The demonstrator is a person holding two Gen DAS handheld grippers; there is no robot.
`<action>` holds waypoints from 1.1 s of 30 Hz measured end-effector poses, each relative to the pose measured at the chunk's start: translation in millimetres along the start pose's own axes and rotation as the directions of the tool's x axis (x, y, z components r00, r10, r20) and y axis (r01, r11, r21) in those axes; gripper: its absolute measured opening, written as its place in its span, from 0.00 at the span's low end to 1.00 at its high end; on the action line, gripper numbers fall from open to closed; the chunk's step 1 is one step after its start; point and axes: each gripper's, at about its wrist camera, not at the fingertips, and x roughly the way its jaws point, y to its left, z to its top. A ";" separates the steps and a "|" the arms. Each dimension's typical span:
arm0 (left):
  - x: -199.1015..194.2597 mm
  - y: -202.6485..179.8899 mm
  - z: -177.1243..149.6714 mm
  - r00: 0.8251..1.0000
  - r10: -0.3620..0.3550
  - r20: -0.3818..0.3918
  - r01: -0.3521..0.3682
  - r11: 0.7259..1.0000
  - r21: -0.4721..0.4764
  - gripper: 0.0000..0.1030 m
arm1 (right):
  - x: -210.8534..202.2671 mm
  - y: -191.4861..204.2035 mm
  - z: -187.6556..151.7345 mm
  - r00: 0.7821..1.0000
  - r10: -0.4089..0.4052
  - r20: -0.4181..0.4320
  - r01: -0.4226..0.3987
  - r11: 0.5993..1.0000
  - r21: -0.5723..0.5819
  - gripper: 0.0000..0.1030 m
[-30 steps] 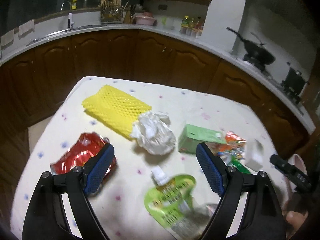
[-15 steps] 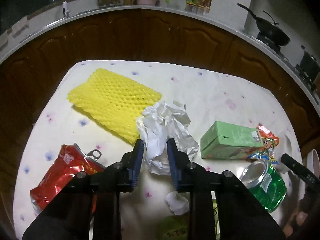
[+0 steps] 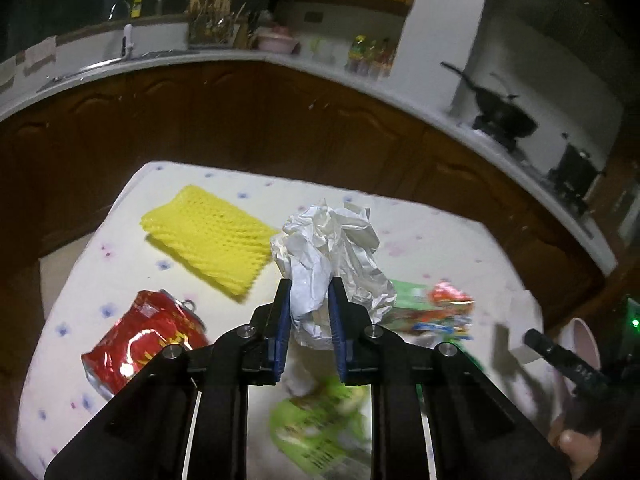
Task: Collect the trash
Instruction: 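Grasp the crumpled silver foil with the left tool while the right tool grasps another white foam block, then carry the silver foil and foam block over the bin and open both tools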
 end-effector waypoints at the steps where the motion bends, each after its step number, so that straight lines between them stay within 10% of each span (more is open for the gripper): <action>1: -5.9 -5.2 -1.7 1.000 -0.015 0.005 0.015 1.000 0.003 0.16 | -5.5 0.0 -0.8 1.000 -0.001 0.007 0.001 1.000 -0.002 0.51; 33: -50.3 -218.8 -76.8 0.929 -0.352 -0.113 0.369 0.898 0.240 0.16 | -164.8 -87.1 -35.3 0.974 -0.127 0.190 0.123 0.992 0.033 0.52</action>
